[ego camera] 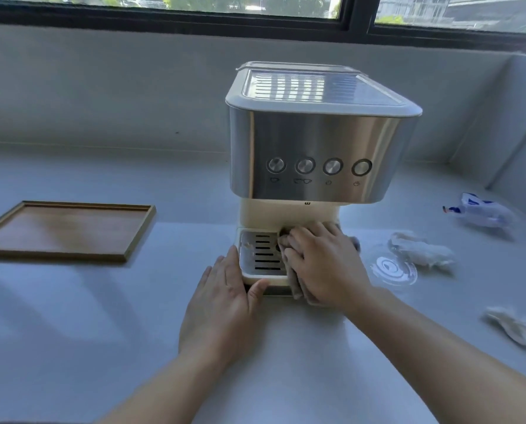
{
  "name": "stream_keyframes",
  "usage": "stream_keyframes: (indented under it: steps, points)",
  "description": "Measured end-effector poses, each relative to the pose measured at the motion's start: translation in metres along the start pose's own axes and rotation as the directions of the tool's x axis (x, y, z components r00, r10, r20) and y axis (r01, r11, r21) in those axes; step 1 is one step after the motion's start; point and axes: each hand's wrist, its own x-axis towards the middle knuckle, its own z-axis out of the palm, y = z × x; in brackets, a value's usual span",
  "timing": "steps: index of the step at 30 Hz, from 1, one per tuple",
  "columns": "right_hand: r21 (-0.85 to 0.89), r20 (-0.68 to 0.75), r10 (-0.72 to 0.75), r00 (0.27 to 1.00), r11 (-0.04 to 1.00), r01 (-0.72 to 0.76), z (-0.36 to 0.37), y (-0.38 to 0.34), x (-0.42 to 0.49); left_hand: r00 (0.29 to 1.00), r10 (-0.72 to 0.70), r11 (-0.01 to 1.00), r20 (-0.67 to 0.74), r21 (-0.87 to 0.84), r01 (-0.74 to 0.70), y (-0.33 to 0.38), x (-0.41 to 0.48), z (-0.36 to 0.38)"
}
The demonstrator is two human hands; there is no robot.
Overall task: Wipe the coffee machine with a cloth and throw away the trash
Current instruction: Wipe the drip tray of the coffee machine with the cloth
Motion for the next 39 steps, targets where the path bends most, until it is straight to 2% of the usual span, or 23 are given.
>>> stream_keyframes:
  steps: [3, 7, 8, 11, 12, 13, 17, 18, 21, 22, 27, 28, 31, 32, 33, 36, 37, 39]
  points:
    - [0.108, -0.021, -0.040, 0.999, 0.993, 0.042, -0.005, 0.013, -0.036, 1.000, -0.003, 1.000, 0.001, -0.014, 0.003, -0.001, 0.000, 0.001]
    - [0.093, -0.087, -0.132, 0.987, 0.986, 0.140, -0.018, 0.025, -0.041, 1.000, -0.004, 1.000, 0.004, -0.022, 0.004, -0.002, 0.001, 0.001]
    - [0.089, -0.096, -0.096, 0.991, 0.990, 0.105, -0.021, 0.026, -0.034, 1.000, 0.001, 1.000, 0.004, -0.024, -0.001, -0.002, 0.001, 0.001]
    - [0.087, -0.113, 0.129, 0.985, 0.989, -0.120, -0.022, 0.015, -0.016, 1.000, 0.003, 1.000, 0.004, -0.026, -0.002, -0.002, 0.000, 0.000]
    - [0.086, -0.119, 0.156, 0.981, 0.986, -0.146, -0.020, 0.008, -0.014, 1.000, 0.005, 1.000, 0.003, -0.024, -0.005, -0.001, 0.000, 0.000]
    - [0.095, -0.115, 0.142, 0.983, 0.987, -0.132, -0.018, 0.001, -0.015, 1.000, 0.006, 1.000, -0.001, -0.024, -0.006, -0.001, 0.000, -0.001]
    - [0.110, -0.070, -0.082, 0.994, 0.990, 0.090, -0.018, -0.002, -0.041, 1.000, 0.004, 1.000, -0.018, -0.023, -0.005, -0.002, 0.000, -0.001]
    - [0.106, -0.080, -0.073, 0.994, 0.991, 0.082, -0.021, 0.007, -0.040, 1.000, 0.006, 1.000, -0.022, -0.023, -0.006, -0.002, 0.000, -0.001]
    - [0.139, -0.120, 0.141, 0.983, 0.983, -0.124, -0.027, 0.014, -0.025, 1.000, 0.007, 1.000, -0.029, -0.020, -0.008, -0.001, -0.001, 0.000]
    - [0.139, -0.120, 0.153, 0.981, 0.981, -0.136, -0.026, 0.008, -0.023, 0.999, 0.011, 1.000, -0.032, -0.012, -0.012, -0.001, -0.001, 0.000]
    - [0.173, -0.048, -0.123, 0.991, 0.976, 0.130, -0.024, -0.010, -0.052, 1.000, 0.004, 1.000, -0.031, -0.013, -0.004, -0.003, 0.000, 0.000]
    - [0.156, -0.061, -0.112, 0.992, 0.980, 0.120, -0.027, -0.002, -0.050, 1.000, 0.006, 1.000, -0.031, -0.015, -0.007, -0.002, 0.001, 0.001]
    - [0.161, -0.118, 0.133, 0.984, 0.981, -0.113, -0.033, 0.011, -0.036, 0.999, -0.002, 1.000, -0.041, -0.022, 0.001, -0.002, 0.000, 0.001]
    - [0.148, -0.124, 0.160, 0.979, 0.979, -0.141, -0.031, 0.005, -0.033, 0.999, -0.005, 1.000, -0.041, -0.021, 0.004, -0.002, 0.000, 0.001]
    - [0.147, -0.123, 0.123, 0.985, 0.984, -0.104, -0.027, -0.004, -0.033, 0.999, -0.008, 1.000, -0.041, -0.020, 0.007, -0.002, 0.000, 0.001]
    - [0.222, -0.047, -0.118, 0.992, 0.967, 0.126, -0.019, -0.026, -0.045, 0.999, -0.017, 1.000, -0.037, -0.021, 0.016, -0.002, -0.001, 0.000]
    - [0.216, -0.026, -0.150, 0.988, 0.965, 0.152, -0.021, -0.021, -0.046, 0.999, -0.015, 1.000, -0.035, -0.023, 0.015, -0.003, -0.001, -0.001]
    - [0.184, -0.043, -0.082, 0.996, 0.979, 0.088, -0.025, -0.002, -0.040, 1.000, -0.007, 1.000, -0.030, -0.020, 0.007, -0.003, 0.000, 0.000]
